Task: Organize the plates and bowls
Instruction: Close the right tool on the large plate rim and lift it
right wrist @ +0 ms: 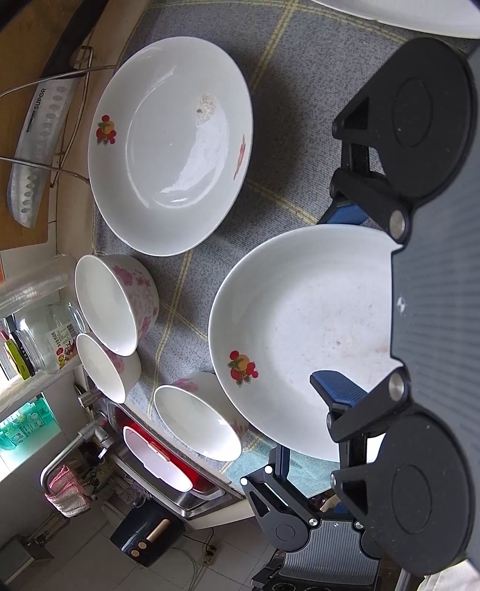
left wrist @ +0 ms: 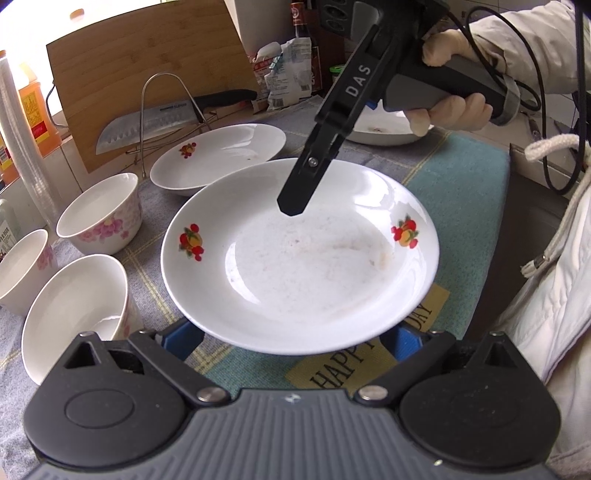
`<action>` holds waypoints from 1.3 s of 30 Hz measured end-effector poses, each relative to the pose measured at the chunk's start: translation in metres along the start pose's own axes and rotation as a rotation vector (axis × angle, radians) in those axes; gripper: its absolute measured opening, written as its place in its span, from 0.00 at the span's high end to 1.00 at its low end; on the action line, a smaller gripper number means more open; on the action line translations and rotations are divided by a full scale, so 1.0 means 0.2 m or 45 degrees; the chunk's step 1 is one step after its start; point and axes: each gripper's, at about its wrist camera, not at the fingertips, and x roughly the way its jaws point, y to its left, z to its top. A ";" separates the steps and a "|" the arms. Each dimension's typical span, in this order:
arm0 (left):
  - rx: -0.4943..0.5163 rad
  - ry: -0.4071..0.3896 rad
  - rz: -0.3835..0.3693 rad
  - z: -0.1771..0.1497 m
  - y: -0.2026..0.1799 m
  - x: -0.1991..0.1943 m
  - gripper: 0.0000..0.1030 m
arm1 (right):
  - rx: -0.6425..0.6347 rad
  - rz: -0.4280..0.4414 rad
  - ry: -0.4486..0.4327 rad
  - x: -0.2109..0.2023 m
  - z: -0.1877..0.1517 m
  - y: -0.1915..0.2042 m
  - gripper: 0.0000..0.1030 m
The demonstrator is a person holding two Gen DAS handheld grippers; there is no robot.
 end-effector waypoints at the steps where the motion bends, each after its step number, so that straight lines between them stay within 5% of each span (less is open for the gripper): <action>1: 0.004 0.002 0.000 0.01 0.00 0.00 0.03 | 0.000 -0.001 -0.005 -0.01 0.00 0.00 0.19; 39: 0.143 -0.032 -0.179 0.49 -0.18 0.29 0.03 | 0.136 -0.182 -0.179 -0.48 -0.19 -0.38 0.19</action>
